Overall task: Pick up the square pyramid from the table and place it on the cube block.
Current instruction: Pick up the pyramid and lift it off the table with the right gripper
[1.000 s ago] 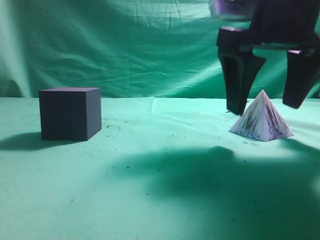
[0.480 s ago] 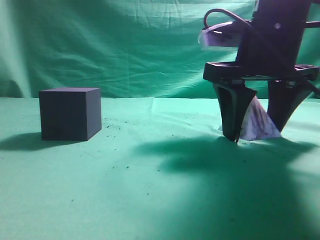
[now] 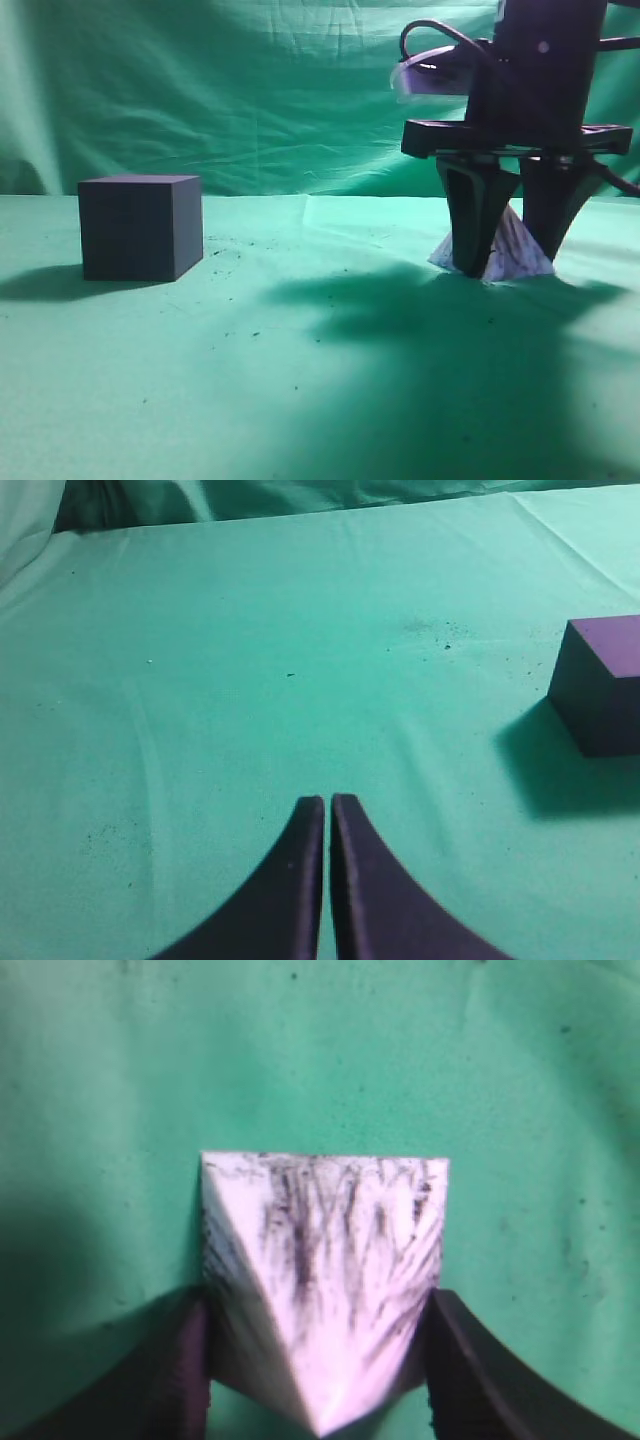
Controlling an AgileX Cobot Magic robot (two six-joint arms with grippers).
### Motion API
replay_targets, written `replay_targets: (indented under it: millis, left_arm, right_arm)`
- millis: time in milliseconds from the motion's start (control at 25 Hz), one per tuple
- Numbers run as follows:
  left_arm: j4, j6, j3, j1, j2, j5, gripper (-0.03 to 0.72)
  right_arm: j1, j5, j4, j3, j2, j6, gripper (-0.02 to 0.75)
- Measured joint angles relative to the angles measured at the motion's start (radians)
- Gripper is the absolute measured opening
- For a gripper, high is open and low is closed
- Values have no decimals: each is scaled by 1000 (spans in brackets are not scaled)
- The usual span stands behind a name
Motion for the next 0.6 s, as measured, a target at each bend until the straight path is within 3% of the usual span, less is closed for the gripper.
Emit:
replay_targets:
  millis: [360,600]
  left_arm:
    - [0,0,0,0,0,0,0]
    - [0,0,0,0,0,0,0]
  right_arm:
    - [22,257,-17,-298,-84,-21,387]
    - [223,372,-14,-513,-66,-25,387]
